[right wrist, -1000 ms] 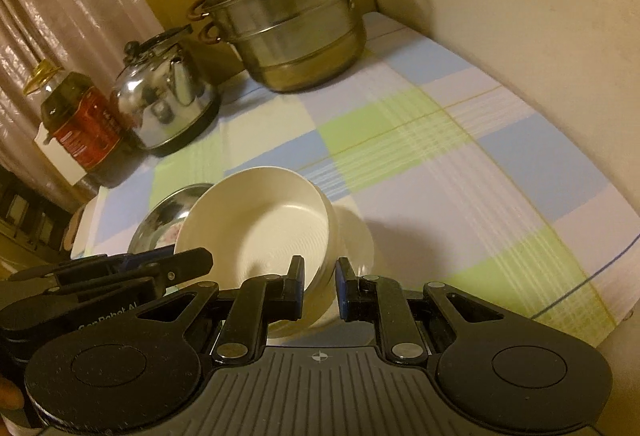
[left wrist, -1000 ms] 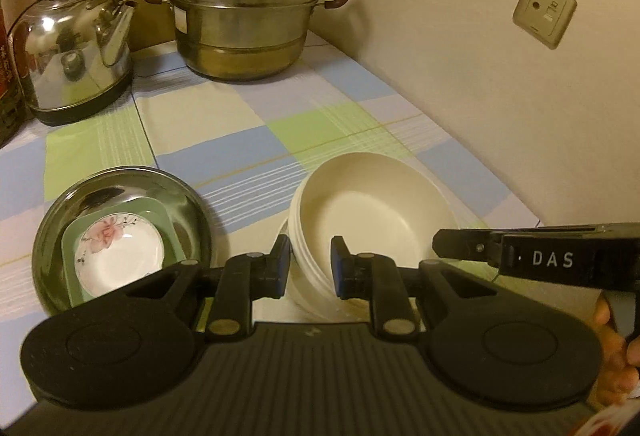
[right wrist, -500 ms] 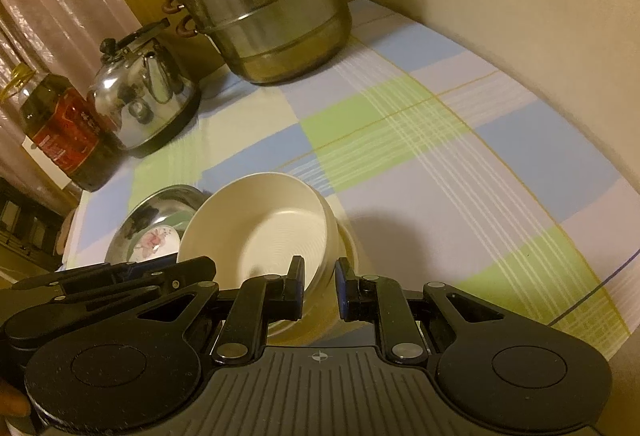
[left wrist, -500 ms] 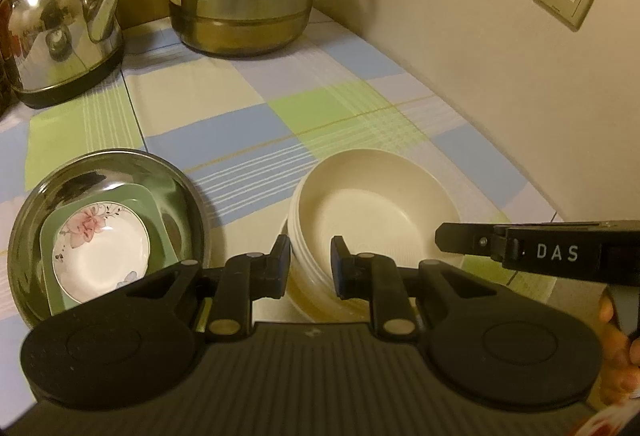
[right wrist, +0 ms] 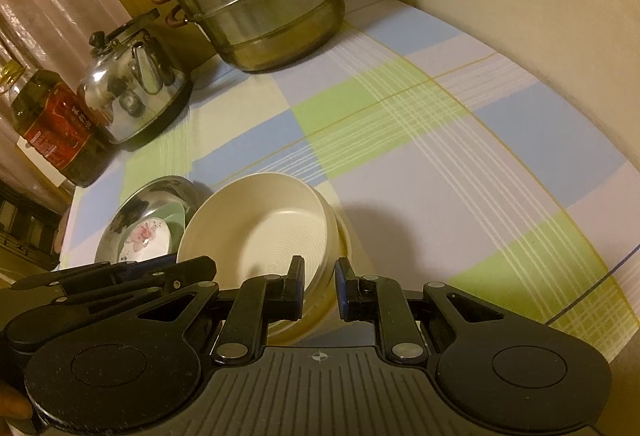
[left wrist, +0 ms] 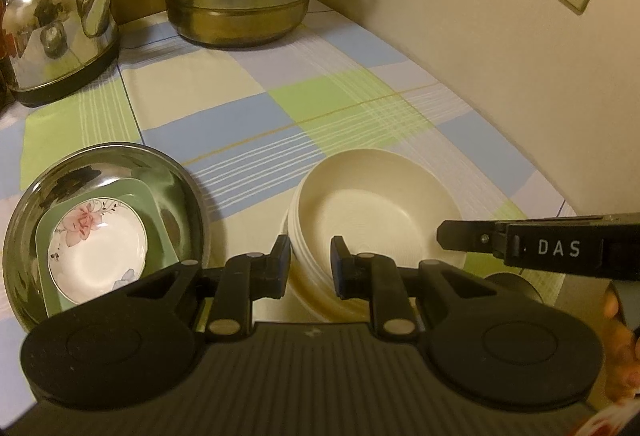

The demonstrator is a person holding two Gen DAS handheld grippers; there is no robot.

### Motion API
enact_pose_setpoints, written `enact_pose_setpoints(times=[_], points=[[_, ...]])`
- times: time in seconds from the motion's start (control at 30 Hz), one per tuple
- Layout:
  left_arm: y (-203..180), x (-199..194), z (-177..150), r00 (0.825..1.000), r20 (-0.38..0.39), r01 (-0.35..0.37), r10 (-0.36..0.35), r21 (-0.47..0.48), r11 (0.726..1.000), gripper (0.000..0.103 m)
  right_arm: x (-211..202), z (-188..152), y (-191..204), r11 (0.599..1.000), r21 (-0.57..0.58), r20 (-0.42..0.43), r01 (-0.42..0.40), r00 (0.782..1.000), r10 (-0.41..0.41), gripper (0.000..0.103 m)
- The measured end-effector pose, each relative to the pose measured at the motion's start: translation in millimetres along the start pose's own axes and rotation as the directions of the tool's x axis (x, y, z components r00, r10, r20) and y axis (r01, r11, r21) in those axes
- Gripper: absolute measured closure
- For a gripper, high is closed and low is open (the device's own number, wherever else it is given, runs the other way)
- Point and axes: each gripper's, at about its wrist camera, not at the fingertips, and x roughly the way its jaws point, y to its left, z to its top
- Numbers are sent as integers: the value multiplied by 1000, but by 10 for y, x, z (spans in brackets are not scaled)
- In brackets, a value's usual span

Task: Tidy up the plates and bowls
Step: 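Lift the cream bowl and carry it over the white bowl, then lower the cream bowl into the white bowl and open the right gripper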

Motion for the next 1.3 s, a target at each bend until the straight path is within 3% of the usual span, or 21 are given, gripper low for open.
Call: enact_pose_setpoints(times=[0.63,0.73,0.8,1.03,1.3], points=[[-32,-25,-24,999,8,-35,35,-14,999,84,-27,-12,12,1000,10,8,-14,1000,14,86],[-49,-106,-24,999,24,-42,43,-18,999,84,-87,-21,8,1000,7,28,-18,999,18,76],[-59,-197,-33,998,40,-47,47,-20,999,84,-154,-31,7,999,6,42,-32,999,31,63],[-65,-622,-163,996,68,-61,65,-52,997,83,-445,-120,68,995,-18,68,-93,993,94,56],[-53,-1140,-535,993,53,-97,104,-131,987,82,-860,-423,146,986,-57,77,-158,984,162,45]])
